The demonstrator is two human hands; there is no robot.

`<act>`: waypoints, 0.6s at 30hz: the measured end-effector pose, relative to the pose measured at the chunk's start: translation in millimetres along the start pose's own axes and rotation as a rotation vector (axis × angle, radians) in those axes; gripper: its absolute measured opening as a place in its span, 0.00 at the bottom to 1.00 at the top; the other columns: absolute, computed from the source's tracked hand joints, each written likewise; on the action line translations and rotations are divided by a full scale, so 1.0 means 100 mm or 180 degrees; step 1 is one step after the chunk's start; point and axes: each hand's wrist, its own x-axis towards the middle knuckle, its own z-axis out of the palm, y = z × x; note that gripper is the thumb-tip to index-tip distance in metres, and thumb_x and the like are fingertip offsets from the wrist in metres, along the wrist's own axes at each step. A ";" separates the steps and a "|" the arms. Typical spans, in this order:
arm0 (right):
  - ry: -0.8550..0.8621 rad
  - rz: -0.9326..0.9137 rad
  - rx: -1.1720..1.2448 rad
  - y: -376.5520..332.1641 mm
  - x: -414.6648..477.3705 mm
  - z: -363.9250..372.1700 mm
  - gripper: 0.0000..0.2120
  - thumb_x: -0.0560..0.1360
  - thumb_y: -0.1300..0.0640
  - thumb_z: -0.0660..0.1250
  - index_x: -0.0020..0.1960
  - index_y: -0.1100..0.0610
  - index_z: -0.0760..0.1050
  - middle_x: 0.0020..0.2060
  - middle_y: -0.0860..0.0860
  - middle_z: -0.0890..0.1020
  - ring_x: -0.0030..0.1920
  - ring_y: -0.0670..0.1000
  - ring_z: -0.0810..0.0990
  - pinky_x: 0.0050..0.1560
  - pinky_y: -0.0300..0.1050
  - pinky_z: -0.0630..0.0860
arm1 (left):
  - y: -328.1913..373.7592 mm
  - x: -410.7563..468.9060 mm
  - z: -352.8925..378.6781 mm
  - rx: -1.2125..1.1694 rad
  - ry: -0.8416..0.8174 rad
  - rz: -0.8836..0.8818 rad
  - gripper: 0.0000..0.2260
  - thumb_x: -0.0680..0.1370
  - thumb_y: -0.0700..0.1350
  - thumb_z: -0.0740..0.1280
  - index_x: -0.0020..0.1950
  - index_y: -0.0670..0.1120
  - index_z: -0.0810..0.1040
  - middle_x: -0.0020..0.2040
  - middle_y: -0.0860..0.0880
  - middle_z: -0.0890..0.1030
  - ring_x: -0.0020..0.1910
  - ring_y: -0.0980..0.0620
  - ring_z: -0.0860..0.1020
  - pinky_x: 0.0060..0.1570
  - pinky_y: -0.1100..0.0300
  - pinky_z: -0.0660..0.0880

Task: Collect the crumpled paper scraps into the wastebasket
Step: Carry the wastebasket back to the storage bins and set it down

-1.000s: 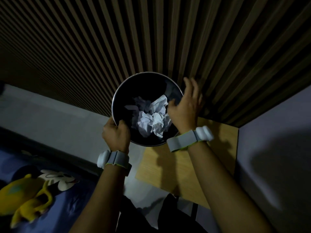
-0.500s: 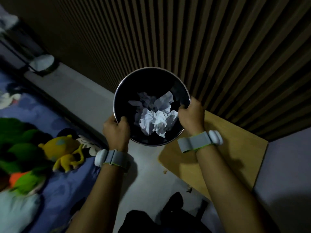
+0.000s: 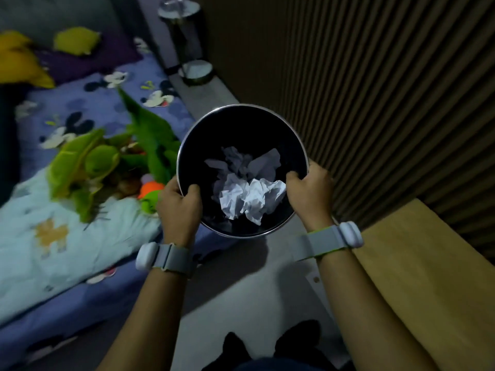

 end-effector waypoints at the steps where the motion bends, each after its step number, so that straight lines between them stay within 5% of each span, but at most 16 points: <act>1: -0.0137 -0.0037 0.0012 -0.12 -0.09 0.16 0.04 0.68 0.62 0.62 0.38 0.54 0.71 0.34 0.53 0.77 0.38 0.59 0.74 0.40 0.47 0.72 | -0.07 0.04 -0.23 0.0044 0.0108 -0.0037 0.08 0.70 0.43 0.62 0.33 0.42 0.68 0.28 0.46 0.68 0.30 0.50 0.63 0.32 0.53 0.65; 5: -0.0631 -0.0271 0.0105 -0.64 -0.49 0.76 0.07 0.69 0.63 0.62 0.36 0.54 0.68 0.29 0.48 0.72 0.36 0.59 0.71 0.38 0.45 0.66 | -0.43 0.12 -1.11 0.0165 0.0549 -0.0233 0.08 0.68 0.47 0.61 0.36 0.42 0.71 0.29 0.44 0.72 0.32 0.48 0.66 0.34 0.51 0.69; 11: -0.1342 -0.0760 0.0208 -1.43 -1.15 1.79 0.05 0.70 0.65 0.62 0.43 0.59 0.75 0.39 0.63 0.79 0.40 0.63 0.73 0.38 0.46 0.64 | -0.89 0.06 -2.38 0.0450 0.1363 -0.0685 0.06 0.69 0.44 0.62 0.33 0.46 0.68 0.29 0.49 0.70 0.34 0.44 0.67 0.35 0.55 0.64; 18: -0.2288 -0.1269 0.0383 -2.16 -1.87 2.86 0.06 0.64 0.57 0.57 0.39 0.53 0.72 0.33 0.55 0.74 0.36 0.58 0.69 0.37 0.46 0.65 | -1.51 -0.04 -3.53 0.0637 0.2180 -0.1052 0.07 0.68 0.45 0.61 0.43 0.46 0.75 0.37 0.45 0.78 0.40 0.40 0.76 0.42 0.51 0.74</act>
